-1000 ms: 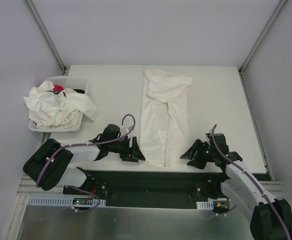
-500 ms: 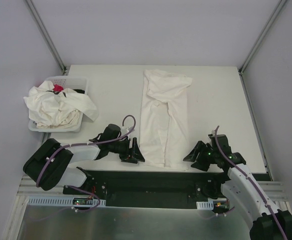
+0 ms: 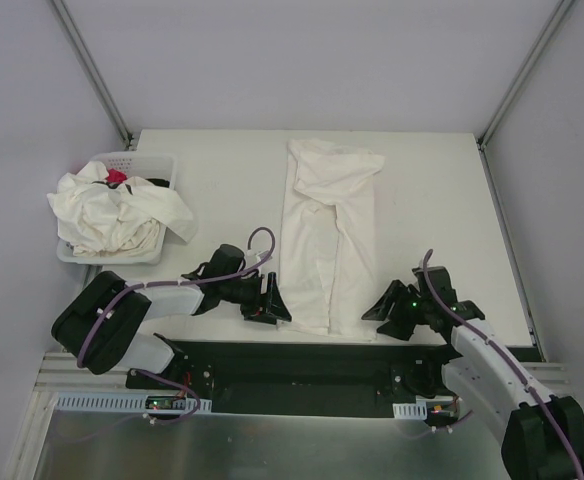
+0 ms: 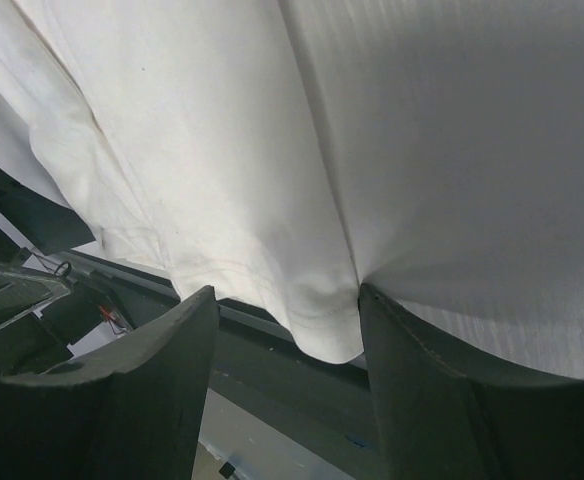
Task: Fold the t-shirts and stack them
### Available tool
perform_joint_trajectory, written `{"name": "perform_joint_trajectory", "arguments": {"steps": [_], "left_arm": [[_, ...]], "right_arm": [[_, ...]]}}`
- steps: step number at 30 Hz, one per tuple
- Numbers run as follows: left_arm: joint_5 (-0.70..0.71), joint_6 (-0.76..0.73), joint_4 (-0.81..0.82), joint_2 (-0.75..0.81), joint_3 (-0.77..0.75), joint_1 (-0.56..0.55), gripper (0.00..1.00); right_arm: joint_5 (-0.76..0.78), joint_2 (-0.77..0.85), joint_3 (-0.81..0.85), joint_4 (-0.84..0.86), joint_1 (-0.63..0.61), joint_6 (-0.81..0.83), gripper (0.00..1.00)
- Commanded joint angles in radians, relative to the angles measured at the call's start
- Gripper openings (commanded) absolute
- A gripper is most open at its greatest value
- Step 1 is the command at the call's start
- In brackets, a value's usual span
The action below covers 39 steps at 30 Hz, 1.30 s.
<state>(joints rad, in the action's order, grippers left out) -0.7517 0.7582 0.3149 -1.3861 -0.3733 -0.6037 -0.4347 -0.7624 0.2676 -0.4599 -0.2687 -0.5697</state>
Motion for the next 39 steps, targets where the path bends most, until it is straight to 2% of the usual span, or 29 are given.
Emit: {"name": "perform_joint_trajectory", "arguments": {"steps": [1, 7, 13, 15, 18, 21, 32, 34, 35, 39], "left_arm": [[0.023, -0.034, -0.023, -0.005, 0.002, -0.013, 0.65], [0.048, -0.019, -0.01, -0.001, 0.022, -0.014, 0.65], [0.052, -0.011, 0.018, -0.04, -0.016, -0.028, 0.61], [0.051, -0.01, 0.03, -0.065, -0.03, -0.042, 0.57], [0.051, -0.005, 0.046, -0.099, -0.052, -0.057, 0.44], [0.049, 0.001, 0.067, -0.129, -0.075, -0.074, 0.37], [0.045, 0.009, 0.082, -0.159, -0.098, -0.093, 0.33], [0.041, 0.007, 0.082, -0.162, -0.101, -0.093, 0.32], [0.043, 0.006, 0.078, -0.162, -0.102, -0.091, 0.32], [0.041, 0.0, 0.07, -0.163, -0.107, -0.093, 0.31]], "right_arm": [[0.021, -0.037, -0.021, 0.052, -0.017, -0.028, 0.61], [0.025, -0.101, -0.031, 0.133, -0.072, -0.079, 0.61], [0.033, -0.137, -0.03, 0.191, -0.13, -0.114, 0.61], [0.037, -0.129, -0.03, 0.199, -0.142, -0.127, 0.61], [0.051, -0.114, -0.028, 0.201, -0.153, -0.137, 0.61], [0.056, -0.1, -0.028, 0.201, -0.161, -0.145, 0.61], [0.065, -0.089, -0.034, 0.214, -0.17, -0.154, 0.6], [0.068, -0.097, -0.034, 0.222, -0.173, -0.154, 0.58], [0.067, -0.104, -0.036, 0.227, -0.172, -0.154, 0.51], [0.07, -0.114, -0.039, 0.241, -0.173, -0.156, 0.41]]}}
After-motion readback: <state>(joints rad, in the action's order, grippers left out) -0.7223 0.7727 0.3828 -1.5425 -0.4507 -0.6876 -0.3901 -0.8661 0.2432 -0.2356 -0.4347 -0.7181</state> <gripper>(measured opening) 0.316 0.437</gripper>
